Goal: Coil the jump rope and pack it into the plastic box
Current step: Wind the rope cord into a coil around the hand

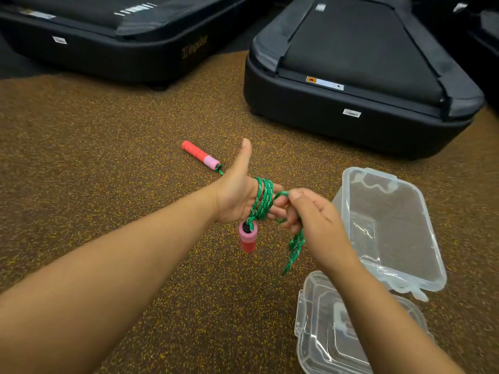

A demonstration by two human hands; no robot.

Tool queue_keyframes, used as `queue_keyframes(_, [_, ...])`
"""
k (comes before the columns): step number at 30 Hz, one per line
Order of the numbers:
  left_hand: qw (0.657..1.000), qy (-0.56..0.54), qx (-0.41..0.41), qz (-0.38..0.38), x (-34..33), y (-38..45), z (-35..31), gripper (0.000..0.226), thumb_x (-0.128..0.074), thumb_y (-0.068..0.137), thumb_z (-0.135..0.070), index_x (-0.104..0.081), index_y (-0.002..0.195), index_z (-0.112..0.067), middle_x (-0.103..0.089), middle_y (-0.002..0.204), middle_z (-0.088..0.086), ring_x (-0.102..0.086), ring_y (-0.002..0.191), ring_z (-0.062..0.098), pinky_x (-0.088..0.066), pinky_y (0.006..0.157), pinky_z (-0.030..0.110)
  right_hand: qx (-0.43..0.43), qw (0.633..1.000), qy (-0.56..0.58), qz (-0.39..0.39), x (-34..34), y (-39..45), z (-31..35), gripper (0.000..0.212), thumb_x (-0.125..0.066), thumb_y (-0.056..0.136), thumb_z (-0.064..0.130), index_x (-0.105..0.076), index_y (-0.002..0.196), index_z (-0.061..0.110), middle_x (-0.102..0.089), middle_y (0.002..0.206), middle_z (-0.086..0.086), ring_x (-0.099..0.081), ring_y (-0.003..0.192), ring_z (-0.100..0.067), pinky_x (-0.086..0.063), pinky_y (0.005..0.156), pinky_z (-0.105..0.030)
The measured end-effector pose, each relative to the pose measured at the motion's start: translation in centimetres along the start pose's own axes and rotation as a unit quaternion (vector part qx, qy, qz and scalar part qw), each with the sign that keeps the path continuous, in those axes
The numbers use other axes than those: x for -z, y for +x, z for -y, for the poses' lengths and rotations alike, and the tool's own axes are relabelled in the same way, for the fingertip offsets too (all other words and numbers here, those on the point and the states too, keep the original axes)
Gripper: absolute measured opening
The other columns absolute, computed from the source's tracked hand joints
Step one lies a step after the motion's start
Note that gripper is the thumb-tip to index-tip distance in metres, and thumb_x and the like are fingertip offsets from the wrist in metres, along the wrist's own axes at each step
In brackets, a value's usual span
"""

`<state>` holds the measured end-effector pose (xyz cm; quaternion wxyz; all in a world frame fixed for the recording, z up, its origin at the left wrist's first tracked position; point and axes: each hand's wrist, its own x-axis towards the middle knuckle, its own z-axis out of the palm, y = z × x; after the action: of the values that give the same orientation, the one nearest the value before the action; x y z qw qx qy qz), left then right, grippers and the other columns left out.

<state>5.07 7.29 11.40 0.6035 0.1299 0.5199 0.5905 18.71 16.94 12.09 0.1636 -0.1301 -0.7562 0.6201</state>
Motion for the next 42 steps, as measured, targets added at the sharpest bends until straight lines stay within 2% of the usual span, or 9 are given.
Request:
queue_keyframes(3, [0.997, 0.062, 0.015, 0.046, 0.0, -0.3, 0.0, 0.125, 0.007, 0.063, -0.090, -0.057, 0.114, 0.004, -0.061, 0.094, 0.025, -0.060, 0.080, 0.031, -0.042, 0.086, 0.040, -0.008, 1.000, -0.007, -0.023, 1.3, 1.3, 0.7, 0.028, -0.046, 0.097, 0.017, -0.063, 0.081, 0.003, -0.053, 0.045, 0.015, -0.049, 0.046, 0.005, -0.040, 0.049, -0.009])
queue_keyframes(7, [0.986, 0.108, 0.059, 0.115, 0.0, -0.5, -0.4, 0.117, -0.002, 0.070, -0.087, -0.056, 0.119, 0.005, -0.069, 0.086, 0.022, -0.067, 0.067, 0.029, -0.048, 0.075, 0.036, 0.002, 0.997, -0.063, -0.047, 2.4, 2.7, 0.2, 0.027, -0.051, 0.096, 0.029, -0.064, 0.075, 0.017, -0.053, 0.050, 0.020, -0.047, 0.054, 0.002, -0.043, 0.061, -0.026])
queue_keyframes(13, [0.985, 0.098, 0.001, 0.141, -0.4, -1.3, -0.3, 0.036, -0.041, 0.094, -0.026, -0.072, 0.101, -0.007, -0.072, 0.067, 0.003, -0.068, 0.053, 0.012, -0.054, 0.055, 0.020, -0.054, 0.993, -0.055, -0.086, 2.3, 3.0, -2.0, 0.032, -0.051, 0.094, 0.038, -0.060, 0.069, 0.022, -0.043, 0.050, 0.010, -0.039, 0.050, -0.008, -0.035, 0.054, -0.030])
queue_keyframes(18, [0.994, -0.030, -0.074, 0.069, -0.6, -1.1, -0.5, 0.037, -0.044, 0.089, -0.025, -0.077, 0.082, -0.010, -0.071, 0.062, 0.001, -0.064, 0.048, 0.010, -0.052, 0.051, 0.017, -0.083, 0.989, -0.094, -0.080, 0.6, 1.5, -5.7, 0.037, -0.046, 0.090, 0.053, -0.061, 0.069, 0.026, -0.041, 0.051, 0.010, -0.039, 0.053, -0.015, -0.036, 0.057, -0.038])
queue_keyframes(20, [0.991, -0.076, -0.108, 0.025, -0.4, -0.8, -0.7, 0.037, -0.039, 0.097, -0.024, -0.073, 0.090, -0.010, -0.071, 0.064, 0.000, -0.064, 0.049, 0.008, -0.052, 0.050, 0.018, -0.083, 0.988, -0.111, -0.067, 0.0, 0.5, -6.7, 0.040, -0.043, 0.085, 0.060, -0.061, 0.071, 0.027, -0.040, 0.045, 0.011, -0.036, 0.049, -0.012, -0.034, 0.056, -0.036])
queue_keyframes(24, [0.981, -0.090, -0.160, -0.055, -0.1, -0.2, -0.9, 0.032, -0.036, 0.100, -0.028, -0.061, 0.110, -0.011, -0.075, 0.073, -0.002, -0.069, 0.058, 0.005, -0.054, 0.057, 0.016, -0.039, 0.982, -0.180, -0.047, -0.8, -1.1, -6.9, 0.032, -0.045, 0.097, 0.037, -0.060, 0.071, 0.026, -0.050, 0.047, 0.019, -0.039, 0.047, -0.004, -0.033, 0.055, -0.030])
queue_keyframes(28, [0.974, -0.097, -0.179, -0.101, -0.1, 0.4, -0.8, 0.039, -0.035, 0.101, -0.028, -0.052, 0.125, -0.004, -0.072, 0.101, 0.001, -0.072, 0.071, 0.010, -0.056, 0.065, 0.020, 0.017, 0.975, -0.220, -0.003, -1.8, -2.1, -5.4, 0.031, -0.044, 0.096, 0.036, -0.055, 0.068, 0.033, -0.053, 0.054, 0.021, -0.046, 0.051, 0.000, -0.030, 0.051, -0.017])
queue_keyframes(36, [0.979, 0.028, -0.144, -0.141, -1.1, 1.0, -0.5, 0.059, -0.025, 0.099, -0.047, -0.045, 0.129, -0.001, -0.068, 0.110, 0.018, -0.070, 0.086, 0.021, -0.056, 0.076, 0.027, 0.067, 0.973, -0.214, 0.046, -1.9, -2.2, -2.8, 0.037, -0.044, 0.092, 0.043, -0.053, 0.058, 0.031, -0.057, 0.055, 0.021, -0.052, 0.053, -0.001, -0.034, 0.052, -0.018])
queue_keyframes(42, [0.956, 0.272, -0.075, -0.086, -0.8, 0.0, 0.0, 0.057, -0.032, 0.095, -0.056, -0.064, 0.081, -0.011, -0.068, 0.068, 0.009, -0.064, 0.066, 0.027, -0.051, 0.082, 0.043, -0.031, 0.999, 0.031, 0.008, 0.0, -0.5, -0.1, 0.043, -0.043, 0.099, 0.031, -0.054, 0.061, 0.013, -0.057, 0.050, 0.009, -0.051, 0.051, -0.001, -0.041, 0.052, -0.020])
